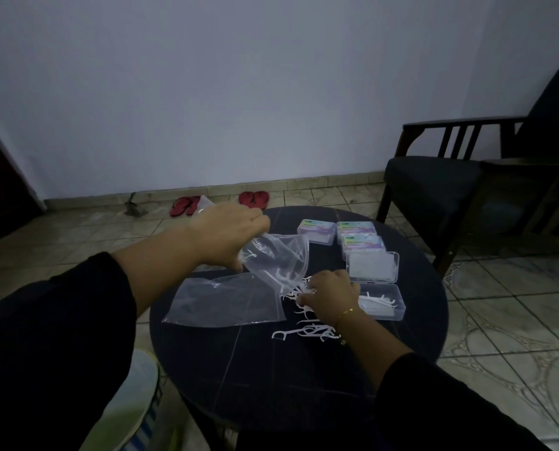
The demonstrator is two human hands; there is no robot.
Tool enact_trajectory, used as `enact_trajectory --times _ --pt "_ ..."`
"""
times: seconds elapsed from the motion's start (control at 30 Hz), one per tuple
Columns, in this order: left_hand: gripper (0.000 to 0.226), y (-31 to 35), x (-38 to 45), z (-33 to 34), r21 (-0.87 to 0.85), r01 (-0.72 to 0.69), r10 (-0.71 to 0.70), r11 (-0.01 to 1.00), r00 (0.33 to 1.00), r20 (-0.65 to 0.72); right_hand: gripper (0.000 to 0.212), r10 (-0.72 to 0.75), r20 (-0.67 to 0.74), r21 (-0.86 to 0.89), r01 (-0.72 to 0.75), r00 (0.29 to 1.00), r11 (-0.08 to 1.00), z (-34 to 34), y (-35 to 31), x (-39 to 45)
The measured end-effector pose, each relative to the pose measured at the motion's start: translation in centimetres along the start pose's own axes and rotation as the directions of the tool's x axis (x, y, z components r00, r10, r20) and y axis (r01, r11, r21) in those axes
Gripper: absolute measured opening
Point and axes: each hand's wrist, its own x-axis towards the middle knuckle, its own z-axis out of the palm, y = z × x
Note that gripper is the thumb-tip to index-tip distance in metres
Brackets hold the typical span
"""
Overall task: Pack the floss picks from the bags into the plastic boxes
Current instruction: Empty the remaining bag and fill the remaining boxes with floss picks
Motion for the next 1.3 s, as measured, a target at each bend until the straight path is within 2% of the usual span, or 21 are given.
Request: enact_trajectory --times 0.17,0.3,0.57,0.7,0.83,0.97,1.13,1.3 --pt "0.053 -0.2 -0.2 0.2 -0.021 0.016 -0.016 1.0 1.0 0.015 0.035 0.09 -0.028 -0.077 -0.092 0.996 0.993 -0.2 0.7 0.2" --pt "0.052 -0.2 -0.4 1.6 -0.135 0.068 -0.065 0.988 0.997 0.027 0.046 0.073 -0.011 -0.089 -0.074 0.997 0.993 0.3 0.6 0.0" --pt "0.061 -0.3 -1.2 8.4 -0.324 0.228 -0.15 0.918 0.957 0.249 0.044 0.028 0.09 -0.257 -0.004 0.996 0.966 1.5 0.4 0.2" --pt "0.089 -0.2 -1.3 11.2 -0.33 0.287 -0.176 0.899 0.929 0.327 0.04 -0.034 0.034 -0.301 0.043 0.999 0.953 1.7 0.2 0.7" --pt "0.107 0.6 -1.6 12.9 -0.385 0.4 -0.278 0.832 0.9 0.335 0.038 -0.055 0.002 -0.299 0.053 0.999 0.953 1.3 0.1 0.8" --pt "0.12 1.3 -1.8 12.8 -0.405 0.459 -0.344 0.79 0.88 0.327 0.036 -0.045 -0.018 -0.2 0.04 0.999 0.979 0.4 0.5 0.6" --pt "0.116 3.0 -2.2 11.4 -0.484 0.481 -0.409 0.731 0.877 0.253 0.03 -0.032 -0.01 -0.062 0.032 0.999 0.998 -0.9 1.2 0.1" --pt "0.114 6.2 -1.6 9.1 -0.52 0.424 -0.402 0.741 0.901 0.161 0.029 -0.015 -0.031 0.335 0.025 0.999 0.942 -2.3 2.0 -0.3"
